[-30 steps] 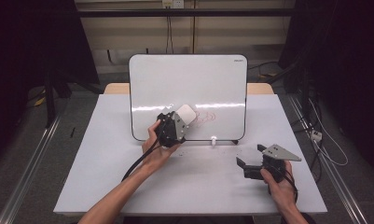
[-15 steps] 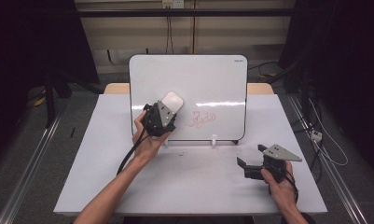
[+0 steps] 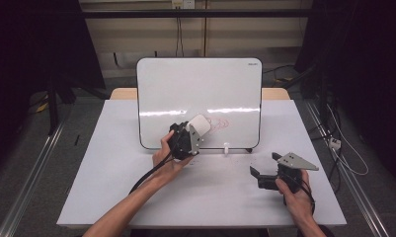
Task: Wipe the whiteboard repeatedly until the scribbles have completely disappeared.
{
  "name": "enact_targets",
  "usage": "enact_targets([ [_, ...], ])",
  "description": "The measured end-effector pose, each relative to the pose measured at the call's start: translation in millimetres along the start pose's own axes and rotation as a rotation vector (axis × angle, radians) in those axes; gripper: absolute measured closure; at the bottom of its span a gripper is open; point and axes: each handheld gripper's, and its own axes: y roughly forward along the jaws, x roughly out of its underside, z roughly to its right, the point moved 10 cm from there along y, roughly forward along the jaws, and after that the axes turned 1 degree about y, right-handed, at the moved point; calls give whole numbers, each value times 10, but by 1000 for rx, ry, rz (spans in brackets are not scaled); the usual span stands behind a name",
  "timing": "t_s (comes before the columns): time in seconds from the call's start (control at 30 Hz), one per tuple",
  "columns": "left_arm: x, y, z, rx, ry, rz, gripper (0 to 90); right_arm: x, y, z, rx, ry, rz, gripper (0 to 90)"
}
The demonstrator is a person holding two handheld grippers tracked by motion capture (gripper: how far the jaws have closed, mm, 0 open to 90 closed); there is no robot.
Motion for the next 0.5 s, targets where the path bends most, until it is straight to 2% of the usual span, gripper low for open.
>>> enact_targets([
  [0.23, -26, 17, -47, 20, 2, 9, 311, 1, 3, 1, 2, -1, -2, 36],
  [0.33, -75, 33, -153, 6, -25, 14, 311, 7, 6, 15, 5, 0, -4, 36],
  [0.5, -148, 61, -456, -30, -79, 23, 311, 9, 2, 21, 5, 2, -3, 36],
])
